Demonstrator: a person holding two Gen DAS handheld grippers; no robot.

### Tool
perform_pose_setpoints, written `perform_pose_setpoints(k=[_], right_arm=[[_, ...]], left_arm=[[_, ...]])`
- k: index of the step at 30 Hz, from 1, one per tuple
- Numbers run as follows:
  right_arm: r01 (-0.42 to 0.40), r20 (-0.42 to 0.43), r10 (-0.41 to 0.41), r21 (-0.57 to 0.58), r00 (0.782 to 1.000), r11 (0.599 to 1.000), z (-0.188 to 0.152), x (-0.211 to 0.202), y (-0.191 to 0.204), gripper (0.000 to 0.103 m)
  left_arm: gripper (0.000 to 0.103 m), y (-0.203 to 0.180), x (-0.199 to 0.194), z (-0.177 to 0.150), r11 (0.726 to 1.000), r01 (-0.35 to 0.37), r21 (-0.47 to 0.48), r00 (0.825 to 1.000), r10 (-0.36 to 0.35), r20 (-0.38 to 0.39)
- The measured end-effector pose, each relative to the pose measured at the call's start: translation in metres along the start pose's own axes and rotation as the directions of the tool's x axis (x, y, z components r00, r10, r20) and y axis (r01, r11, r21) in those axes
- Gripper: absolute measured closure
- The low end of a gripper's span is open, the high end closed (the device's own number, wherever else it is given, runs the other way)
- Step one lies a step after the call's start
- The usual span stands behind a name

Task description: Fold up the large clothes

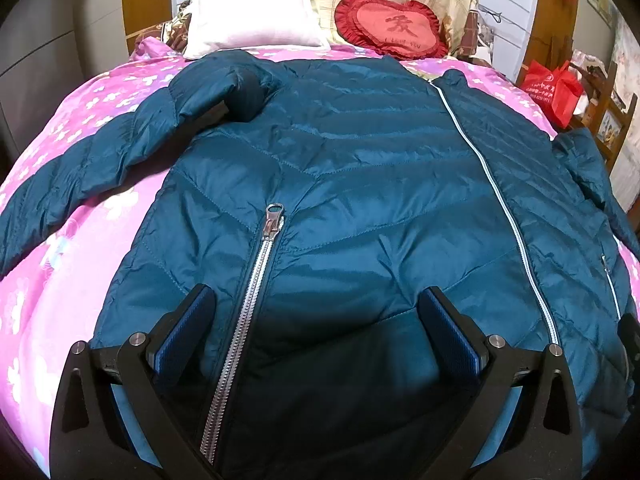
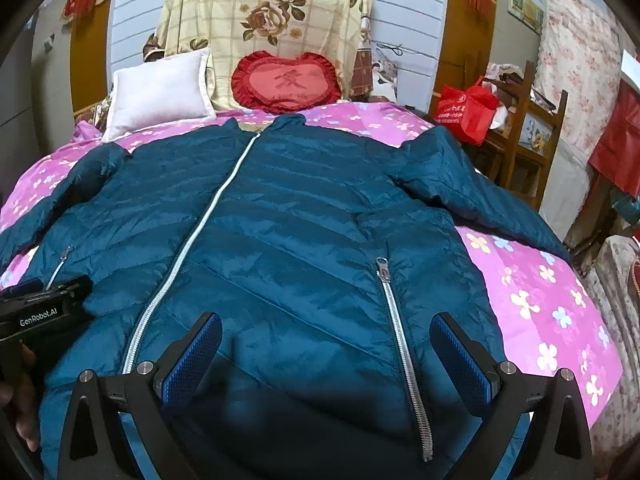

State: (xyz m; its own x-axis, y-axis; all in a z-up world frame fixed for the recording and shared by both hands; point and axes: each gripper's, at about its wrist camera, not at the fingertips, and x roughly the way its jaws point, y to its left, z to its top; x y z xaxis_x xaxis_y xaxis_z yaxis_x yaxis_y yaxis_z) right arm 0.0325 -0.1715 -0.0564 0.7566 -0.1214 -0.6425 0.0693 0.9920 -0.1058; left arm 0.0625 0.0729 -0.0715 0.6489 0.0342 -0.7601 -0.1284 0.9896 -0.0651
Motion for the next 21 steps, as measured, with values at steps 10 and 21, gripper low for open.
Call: perform_pose_setpoints(k=[10, 21], right_arm=[[0.006, -0.004, -0.006, 0.0, 1.0, 1.0, -0.001, -0.002, -0.004, 0.0], [-0.013, 0.021, 0.013, 0.02, 1.0, 1.0, 0.002, -0.006, -0.008, 0.0]], left_arm=[[0.0, -0.002, 0.002, 0.0, 1.0, -0.017, 0.007, 1.0, 0.018, -0.01], [0.0, -0.007, 0.005, -0.003, 0.999, -0.039, 0.013, 0.998, 0.04, -0.049]])
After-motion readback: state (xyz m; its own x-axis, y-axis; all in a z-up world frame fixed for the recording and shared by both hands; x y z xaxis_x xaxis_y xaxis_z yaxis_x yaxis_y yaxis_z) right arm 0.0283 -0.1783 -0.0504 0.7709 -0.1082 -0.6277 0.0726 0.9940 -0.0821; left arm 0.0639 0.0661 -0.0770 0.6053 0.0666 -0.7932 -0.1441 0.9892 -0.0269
